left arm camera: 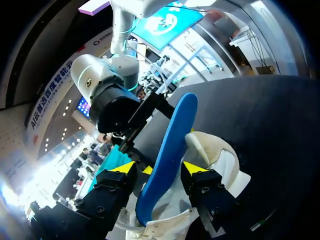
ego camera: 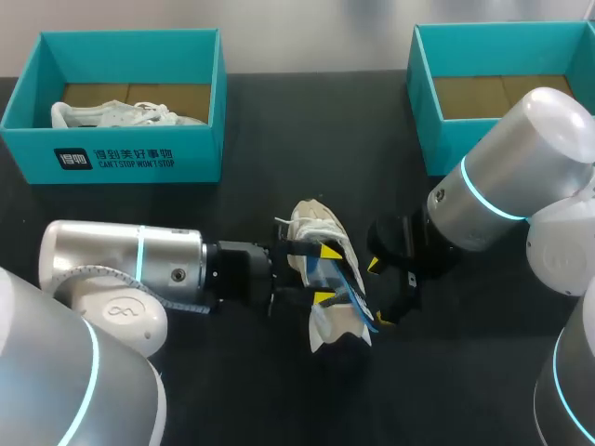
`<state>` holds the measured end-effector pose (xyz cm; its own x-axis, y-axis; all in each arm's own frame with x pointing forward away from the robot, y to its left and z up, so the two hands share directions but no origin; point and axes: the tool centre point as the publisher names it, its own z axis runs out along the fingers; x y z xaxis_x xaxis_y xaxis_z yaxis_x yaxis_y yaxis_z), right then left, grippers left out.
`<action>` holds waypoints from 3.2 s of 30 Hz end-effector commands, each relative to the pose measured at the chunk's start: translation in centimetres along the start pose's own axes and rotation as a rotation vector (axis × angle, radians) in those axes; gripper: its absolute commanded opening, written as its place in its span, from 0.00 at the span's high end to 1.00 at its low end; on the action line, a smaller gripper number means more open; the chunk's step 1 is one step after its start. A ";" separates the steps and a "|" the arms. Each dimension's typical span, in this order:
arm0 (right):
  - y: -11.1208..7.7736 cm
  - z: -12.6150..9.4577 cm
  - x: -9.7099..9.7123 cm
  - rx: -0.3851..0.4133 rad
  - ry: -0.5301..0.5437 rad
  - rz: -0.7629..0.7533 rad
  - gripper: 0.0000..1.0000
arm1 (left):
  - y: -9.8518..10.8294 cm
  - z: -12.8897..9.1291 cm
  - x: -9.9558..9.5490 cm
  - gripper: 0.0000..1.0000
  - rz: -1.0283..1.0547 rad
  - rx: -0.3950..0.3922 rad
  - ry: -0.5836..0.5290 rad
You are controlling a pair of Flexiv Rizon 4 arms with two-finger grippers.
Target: Take the shoe out of the shoebox, open the shoe tongue, remove and reinsert the insole, then place the shoe into the shoebox
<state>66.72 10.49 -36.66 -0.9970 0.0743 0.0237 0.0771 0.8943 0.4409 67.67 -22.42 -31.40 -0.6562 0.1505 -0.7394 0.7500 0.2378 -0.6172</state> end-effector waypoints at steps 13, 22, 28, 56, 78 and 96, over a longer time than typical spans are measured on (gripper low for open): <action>0.0 0.0 0.1 0.001 -0.003 0.000 0.00 | 0.5 1.4 -1.5 0.48 0.066 -0.096 0.213; 0.0 0.0 0.1 0.001 -0.003 0.000 0.00 | 0.7 1.8 -0.9 0.41 0.067 -0.138 0.315; 0.0 0.0 0.1 0.001 -0.003 0.000 0.00 | 0.8 1.6 -0.1 0.72 0.084 -0.169 0.368; 0.0 0.0 0.1 0.001 -0.003 0.000 0.00 | 0.8 0.9 2.5 1.00 -0.190 0.048 -0.002; 0.0 0.0 0.1 0.001 -0.003 0.000 0.00 | 3.1 1.8 1.5 1.00 -0.108 -0.079 -0.108; 0.0 0.0 0.1 0.001 -0.003 0.000 0.00 | 0.3 1.2 0.1 0.63 -0.035 -0.051 0.013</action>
<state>66.72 10.49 -36.67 -0.9969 0.0744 0.0237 0.0772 0.8943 0.4408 67.60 -23.48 -32.90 -0.6766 0.1016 -0.7293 0.7227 0.2820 -0.6311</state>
